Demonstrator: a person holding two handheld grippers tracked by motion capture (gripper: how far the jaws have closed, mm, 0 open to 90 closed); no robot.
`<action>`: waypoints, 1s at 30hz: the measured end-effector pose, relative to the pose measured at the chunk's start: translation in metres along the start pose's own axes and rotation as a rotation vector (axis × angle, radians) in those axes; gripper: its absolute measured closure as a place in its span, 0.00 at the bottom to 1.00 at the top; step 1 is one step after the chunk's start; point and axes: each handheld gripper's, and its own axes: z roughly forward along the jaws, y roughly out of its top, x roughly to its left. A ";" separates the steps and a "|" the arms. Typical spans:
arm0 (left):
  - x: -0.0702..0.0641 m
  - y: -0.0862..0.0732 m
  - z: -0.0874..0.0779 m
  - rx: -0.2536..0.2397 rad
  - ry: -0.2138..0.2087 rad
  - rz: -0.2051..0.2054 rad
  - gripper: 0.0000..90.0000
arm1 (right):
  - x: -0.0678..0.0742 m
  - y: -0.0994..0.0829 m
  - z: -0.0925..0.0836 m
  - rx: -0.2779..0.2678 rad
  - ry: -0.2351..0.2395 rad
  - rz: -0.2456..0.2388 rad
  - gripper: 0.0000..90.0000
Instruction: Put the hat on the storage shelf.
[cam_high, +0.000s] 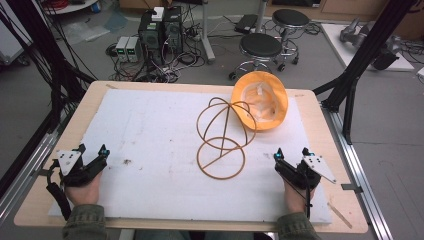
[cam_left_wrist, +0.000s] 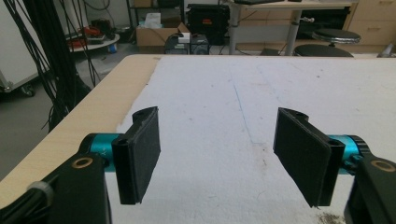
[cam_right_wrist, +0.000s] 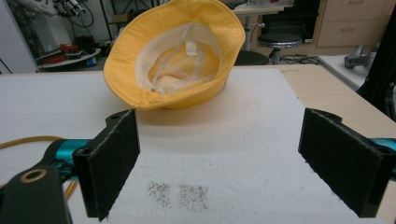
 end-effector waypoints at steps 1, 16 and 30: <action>0.000 0.000 0.000 0.000 0.000 0.000 0.35 | -0.001 0.002 0.001 -0.001 0.004 -0.007 0.13; 0.000 0.000 0.001 -0.003 -0.006 -0.015 0.35 | -0.003 0.032 0.023 -0.028 0.044 -0.032 0.13; 0.000 0.001 0.003 -0.011 -0.006 -0.034 0.35 | 0.003 0.055 0.047 0.018 0.041 -0.026 0.13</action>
